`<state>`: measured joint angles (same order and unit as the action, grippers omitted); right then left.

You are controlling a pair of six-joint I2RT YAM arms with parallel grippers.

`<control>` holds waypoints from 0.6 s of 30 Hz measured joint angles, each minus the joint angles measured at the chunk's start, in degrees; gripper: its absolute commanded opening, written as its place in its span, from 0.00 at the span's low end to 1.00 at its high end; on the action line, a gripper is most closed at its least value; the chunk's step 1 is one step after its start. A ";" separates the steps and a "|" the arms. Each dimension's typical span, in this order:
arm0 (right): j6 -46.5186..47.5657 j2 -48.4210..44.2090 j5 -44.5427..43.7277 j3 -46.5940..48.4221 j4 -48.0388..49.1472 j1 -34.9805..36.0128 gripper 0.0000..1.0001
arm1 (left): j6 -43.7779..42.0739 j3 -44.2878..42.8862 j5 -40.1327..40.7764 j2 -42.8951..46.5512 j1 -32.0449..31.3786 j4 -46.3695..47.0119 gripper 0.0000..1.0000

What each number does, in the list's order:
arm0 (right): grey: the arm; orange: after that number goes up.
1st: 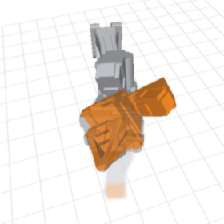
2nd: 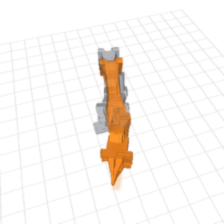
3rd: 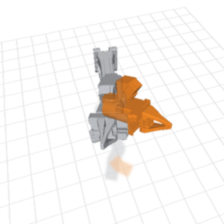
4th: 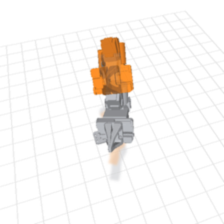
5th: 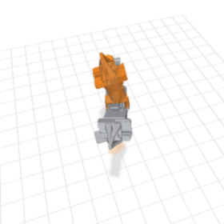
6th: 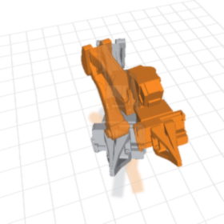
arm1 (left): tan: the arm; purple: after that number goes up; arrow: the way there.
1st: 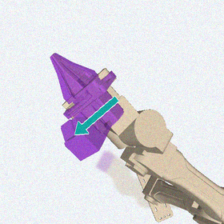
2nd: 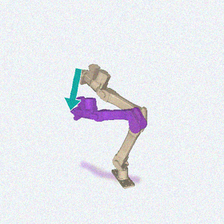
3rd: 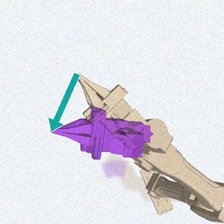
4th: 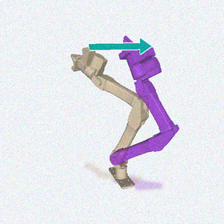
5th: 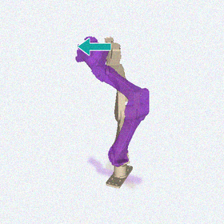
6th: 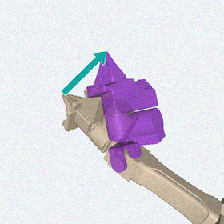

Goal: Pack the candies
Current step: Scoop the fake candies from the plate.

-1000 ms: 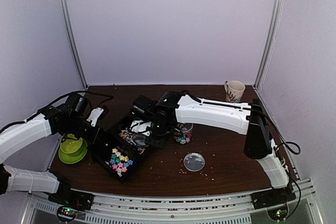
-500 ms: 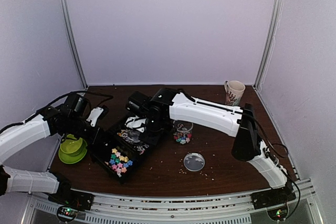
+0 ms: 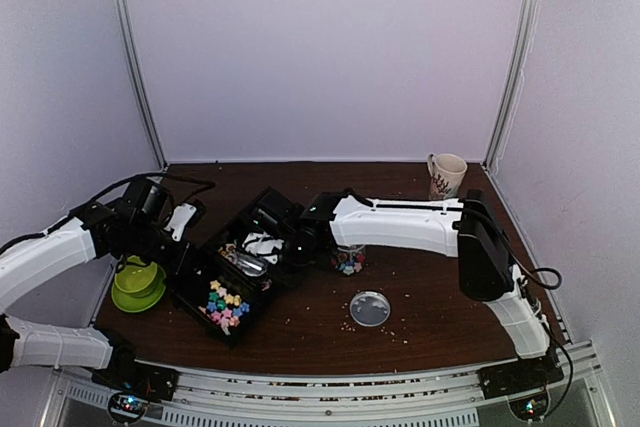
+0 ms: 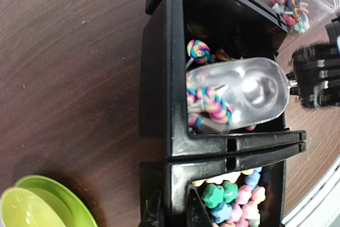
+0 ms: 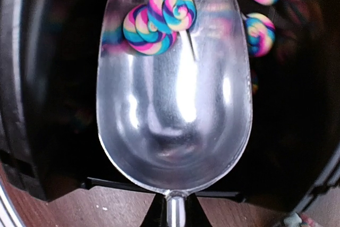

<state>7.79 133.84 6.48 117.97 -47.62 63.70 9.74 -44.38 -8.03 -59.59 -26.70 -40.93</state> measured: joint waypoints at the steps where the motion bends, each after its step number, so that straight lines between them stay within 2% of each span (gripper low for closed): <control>1: 0.85 -0.96 -0.13 -2.93 3.26 0.31 0.00 | -1.03 -0.26 0.00 -0.28 -0.13 0.02 0.00; 4: 1.03 -2.43 -0.98 -6.34 7.43 0.76 0.00 | -2.56 -1.84 0.28 -1.36 -0.24 -1.36 0.00; 8: 1.07 -2.32 0.20 -6.12 10.73 0.11 0.00 | -3.72 -3.19 0.17 -1.36 -0.68 -2.29 0.00; 18: -3.52 -2.05 1.88 -6.08 10.36 0.00 0.00 | -3.85 -3.10 -0.24 -1.60 -1.09 -2.23 0.00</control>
<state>4.27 131.79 8.36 111.90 -37.26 63.70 5.89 -47.48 -8.27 -61.19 -27.79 -43.16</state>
